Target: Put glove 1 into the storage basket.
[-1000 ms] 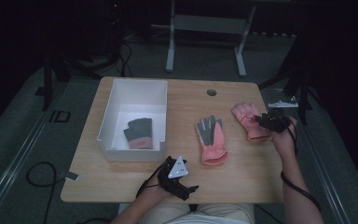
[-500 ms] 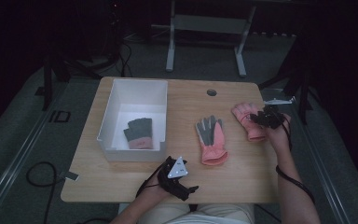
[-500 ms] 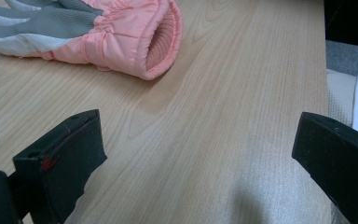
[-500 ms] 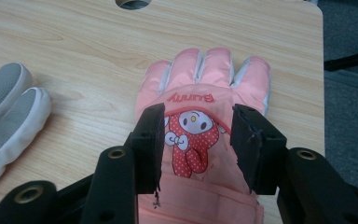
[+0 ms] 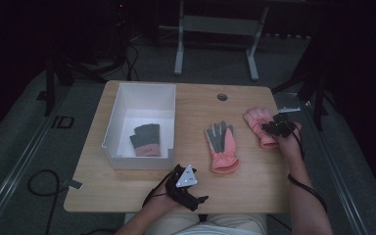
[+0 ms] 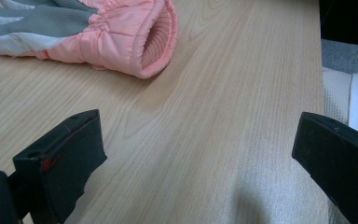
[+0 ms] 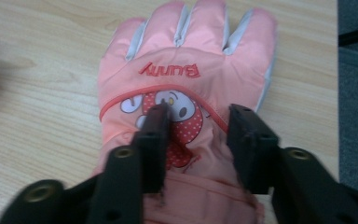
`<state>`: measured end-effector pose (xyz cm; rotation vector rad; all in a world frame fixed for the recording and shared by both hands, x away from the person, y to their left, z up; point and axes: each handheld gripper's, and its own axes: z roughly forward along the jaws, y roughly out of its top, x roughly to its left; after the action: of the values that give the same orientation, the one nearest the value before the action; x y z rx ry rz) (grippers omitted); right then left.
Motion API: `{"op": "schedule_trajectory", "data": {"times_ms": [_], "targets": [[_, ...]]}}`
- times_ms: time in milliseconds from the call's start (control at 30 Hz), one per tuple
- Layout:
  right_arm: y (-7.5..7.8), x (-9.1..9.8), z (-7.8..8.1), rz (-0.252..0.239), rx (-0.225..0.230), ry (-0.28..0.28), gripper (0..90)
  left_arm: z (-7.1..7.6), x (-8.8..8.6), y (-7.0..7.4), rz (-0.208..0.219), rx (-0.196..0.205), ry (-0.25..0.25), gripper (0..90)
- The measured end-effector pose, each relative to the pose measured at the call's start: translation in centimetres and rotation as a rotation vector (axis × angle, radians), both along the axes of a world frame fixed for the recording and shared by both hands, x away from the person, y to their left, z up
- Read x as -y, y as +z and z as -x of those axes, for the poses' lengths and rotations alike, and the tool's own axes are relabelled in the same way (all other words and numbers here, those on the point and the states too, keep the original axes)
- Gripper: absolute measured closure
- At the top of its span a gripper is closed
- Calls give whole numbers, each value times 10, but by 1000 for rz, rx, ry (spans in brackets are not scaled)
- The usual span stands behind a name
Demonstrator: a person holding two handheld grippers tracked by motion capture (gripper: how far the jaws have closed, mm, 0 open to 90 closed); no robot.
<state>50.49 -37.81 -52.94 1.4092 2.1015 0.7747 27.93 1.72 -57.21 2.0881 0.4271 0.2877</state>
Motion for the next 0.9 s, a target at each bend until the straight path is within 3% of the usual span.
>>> {"op": "schedule_trajectory", "data": {"times_ms": [33, 67, 133, 200, 300, 333, 433, 600, 667, 833, 900], "targets": [[0, -1, 0, -8, -13, 0, 700, 0, 0, 0, 3, 1, 1, 18], [0, -1, 0, -8, -13, 0, 700, 0, 0, 0, 3, 1, 1, 18], [1, -7, 1, 10, -27, -12, 826, 0, 0, 0, 10, 5, -2, 18], [5, -9, 1, 7, -28, -36, 862, 1, 0, 0, 9, 9, -4, 19], [11, -11, 5, 10, -14, -63, 874, 1, 0, 0, 12, 14, -3, 18], [20, -14, 15, 12, 12, -99, 877, 1, 0, 1, 13, 15, -1, 18], [34, -17, 32, -31, 39, -135, 878, 1, -1, 1, 18, 10, 1, 18], [53, -26, 64, -69, 59, -156, 879, 1, 0, 1, 19, 10, 3, 19], [55, -28, 71, -66, 68, -161, 879, 0, 0, 1, 19, 10, 2, 19], [56, -35, 105, -81, 62, -180, 879, 0, -1, 1, 20, 9, 4, 18], [55, -36, 109, -84, 60, -183, 879, 0, 0, 1, 23, 10, 8, 18]]}}
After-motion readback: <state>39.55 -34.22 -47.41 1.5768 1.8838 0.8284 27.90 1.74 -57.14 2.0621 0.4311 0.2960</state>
